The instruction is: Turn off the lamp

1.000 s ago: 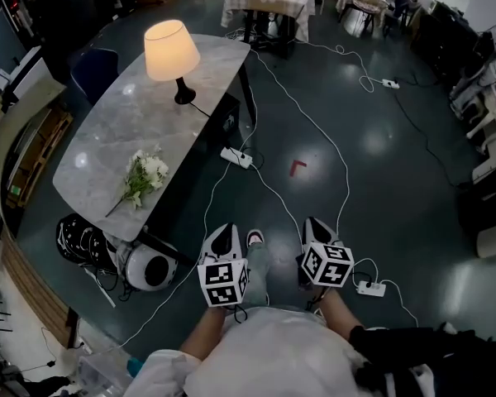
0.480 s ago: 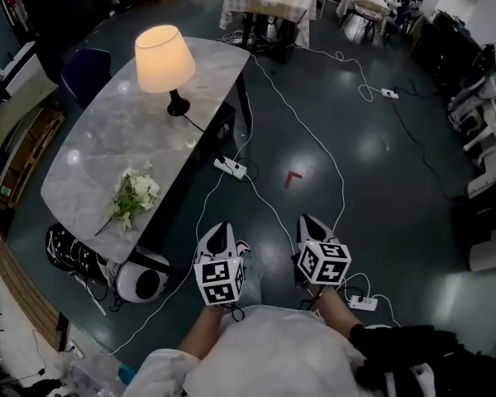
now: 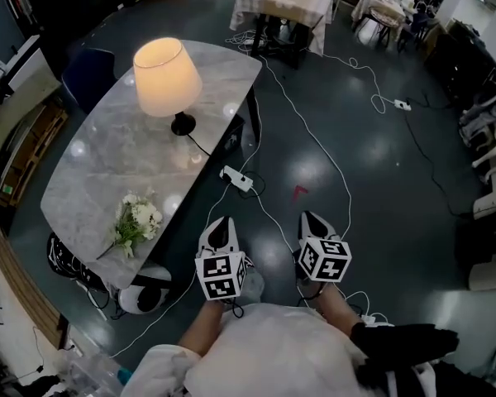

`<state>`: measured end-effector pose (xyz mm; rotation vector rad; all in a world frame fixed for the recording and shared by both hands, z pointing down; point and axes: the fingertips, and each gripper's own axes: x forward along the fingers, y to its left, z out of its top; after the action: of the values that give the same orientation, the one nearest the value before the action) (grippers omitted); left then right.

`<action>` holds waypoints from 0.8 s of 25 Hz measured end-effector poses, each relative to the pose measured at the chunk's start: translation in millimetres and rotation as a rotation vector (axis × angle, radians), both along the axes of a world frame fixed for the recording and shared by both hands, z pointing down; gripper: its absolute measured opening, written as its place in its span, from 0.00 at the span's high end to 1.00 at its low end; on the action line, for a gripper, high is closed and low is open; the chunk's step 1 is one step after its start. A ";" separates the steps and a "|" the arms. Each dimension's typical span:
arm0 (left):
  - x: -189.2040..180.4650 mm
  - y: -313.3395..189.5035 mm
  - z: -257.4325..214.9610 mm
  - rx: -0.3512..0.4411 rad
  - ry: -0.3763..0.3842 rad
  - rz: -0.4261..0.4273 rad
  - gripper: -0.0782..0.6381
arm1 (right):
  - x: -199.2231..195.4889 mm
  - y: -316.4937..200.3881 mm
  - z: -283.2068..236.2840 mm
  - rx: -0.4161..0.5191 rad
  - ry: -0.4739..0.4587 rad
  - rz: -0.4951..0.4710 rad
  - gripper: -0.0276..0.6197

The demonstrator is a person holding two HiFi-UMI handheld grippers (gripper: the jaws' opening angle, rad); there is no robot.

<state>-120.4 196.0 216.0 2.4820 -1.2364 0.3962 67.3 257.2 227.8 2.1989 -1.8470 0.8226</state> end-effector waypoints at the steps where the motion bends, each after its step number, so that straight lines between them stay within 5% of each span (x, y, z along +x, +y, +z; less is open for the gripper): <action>1: 2.9 -11.0 -1.6 0.002 0.003 -0.004 0.89 | 1.7 -12.0 -1.1 0.000 0.002 -0.009 0.96; 10: 18.9 -98.9 -14.5 0.024 0.038 -0.051 0.89 | 9.9 -108.4 -17.6 0.010 0.042 -0.093 0.96; 20: 14.7 -139.0 12.3 -0.012 0.027 -0.100 0.89 | 11.7 -143.7 1.1 -0.048 0.050 -0.122 0.96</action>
<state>-105.7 57.1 228.3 2.3951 -1.3370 0.3417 79.0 113.5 228.8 2.0362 -1.8956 0.7733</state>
